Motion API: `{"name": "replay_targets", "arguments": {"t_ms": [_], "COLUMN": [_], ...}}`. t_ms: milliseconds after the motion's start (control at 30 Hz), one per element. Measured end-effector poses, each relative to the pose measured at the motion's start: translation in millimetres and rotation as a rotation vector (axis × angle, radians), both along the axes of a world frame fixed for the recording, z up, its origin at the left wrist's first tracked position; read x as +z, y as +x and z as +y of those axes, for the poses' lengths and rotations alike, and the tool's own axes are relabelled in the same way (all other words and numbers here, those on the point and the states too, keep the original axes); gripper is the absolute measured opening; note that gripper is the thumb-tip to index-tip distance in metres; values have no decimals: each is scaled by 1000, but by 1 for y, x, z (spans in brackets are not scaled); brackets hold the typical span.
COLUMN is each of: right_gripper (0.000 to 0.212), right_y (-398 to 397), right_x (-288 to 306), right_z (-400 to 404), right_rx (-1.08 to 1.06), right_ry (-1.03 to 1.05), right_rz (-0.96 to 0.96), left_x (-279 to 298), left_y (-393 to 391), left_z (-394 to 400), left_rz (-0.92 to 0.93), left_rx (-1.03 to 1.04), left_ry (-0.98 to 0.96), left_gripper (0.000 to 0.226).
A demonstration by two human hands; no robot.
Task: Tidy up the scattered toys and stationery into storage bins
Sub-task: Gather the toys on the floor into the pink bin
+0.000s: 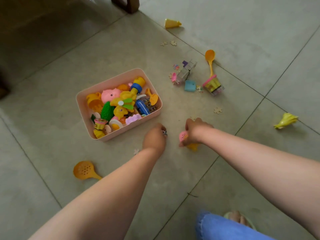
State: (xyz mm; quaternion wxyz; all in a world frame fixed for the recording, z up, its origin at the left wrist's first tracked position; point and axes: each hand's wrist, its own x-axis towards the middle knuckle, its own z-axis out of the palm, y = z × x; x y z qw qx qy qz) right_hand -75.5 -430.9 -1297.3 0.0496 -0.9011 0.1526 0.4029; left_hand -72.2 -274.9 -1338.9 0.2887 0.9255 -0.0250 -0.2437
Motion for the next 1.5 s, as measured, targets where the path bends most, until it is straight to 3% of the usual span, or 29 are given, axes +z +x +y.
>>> {"name": "replay_targets", "arguments": {"t_ms": [133,233,500,800,967,1101,1301,1401,1501], "right_gripper": [78,68,68,72,52,47,34,53,41], "right_y": [4,17,11,9,20,58,107,114,110], "right_x": [-6,6,8,-1,-6,12,55,50,37], "right_z": [11,9,-15,-20,-20,-2,44,70,78], "right_rx": [70,147,107,1,-41,-172,-270,-136,-62], "right_ry": [-56,1,6,62,203,417,822,755,646], "right_rz": [51,70,30,7,89,23,-308,-456,-664], "left_x": [-6,-2,2,-5,8,45,94,87,74], "left_y": [-3,1,3,-4,-1,37,99,105,97], "left_z": [-16,-29,-45,-59,-60,-44,29,63,73], "left_rz": [-5,-18,25,59,174,239,-156,-186,-256], "left_rx": [-109,-263,-452,-468,-535,-231,71,198,205], "left_ry": [-65,12,193,183,211,177,166,238,340], "left_gripper": [12,12,59,44,38,25,28,35,36]}}
